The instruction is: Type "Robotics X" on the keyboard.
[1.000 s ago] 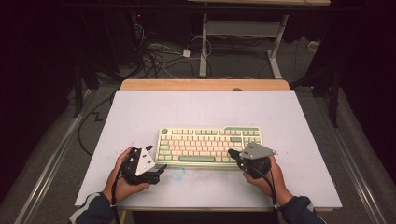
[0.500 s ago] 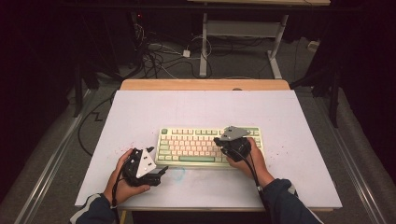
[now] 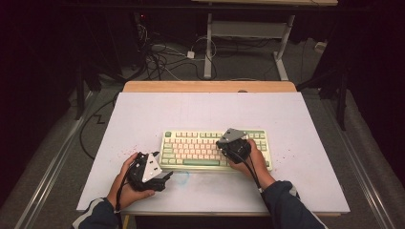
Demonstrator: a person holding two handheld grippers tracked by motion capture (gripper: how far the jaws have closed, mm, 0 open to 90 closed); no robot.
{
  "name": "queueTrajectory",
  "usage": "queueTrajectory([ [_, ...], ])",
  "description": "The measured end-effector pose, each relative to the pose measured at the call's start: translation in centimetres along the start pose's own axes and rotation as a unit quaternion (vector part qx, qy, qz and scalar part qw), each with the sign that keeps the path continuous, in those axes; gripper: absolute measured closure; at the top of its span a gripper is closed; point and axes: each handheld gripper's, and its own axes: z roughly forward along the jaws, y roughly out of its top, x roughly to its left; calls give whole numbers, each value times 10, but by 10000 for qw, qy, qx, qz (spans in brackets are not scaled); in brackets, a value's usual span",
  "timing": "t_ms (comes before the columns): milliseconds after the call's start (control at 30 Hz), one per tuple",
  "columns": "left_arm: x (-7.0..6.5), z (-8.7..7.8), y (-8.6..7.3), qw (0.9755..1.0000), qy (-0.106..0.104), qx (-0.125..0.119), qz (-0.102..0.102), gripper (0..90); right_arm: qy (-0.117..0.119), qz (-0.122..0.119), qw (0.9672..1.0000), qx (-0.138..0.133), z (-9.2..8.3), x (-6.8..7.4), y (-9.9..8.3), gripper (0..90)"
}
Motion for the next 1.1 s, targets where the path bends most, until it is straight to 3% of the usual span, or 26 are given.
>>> queueTrajectory([
  [233, 0, 1, -1, 10000, 33, 60, 13, 180, 20, -79, 9999, 109, 2, 3, 0, 900],
  [567, 0, 0, -1, 10000, 19, 69, 51, 180, 66, 99, 9996, -270, -11, 0, -2, 863],
  [767, 1, 0, -2, 9999, 32, 99, 55, 180, -38, 136, 9989, -458, -22, -2, -5, 694],
  [833, 0, 0, -2, 9999, 35, 117, 59, 180, 53, 168, 9980, -603, -27, -3, -6, 660],
  [1100, 0, 0, -3, 9998, 44, 147, 107, 180, -223, 208, 9937, -1076, -46, -3, -12, 394],
])
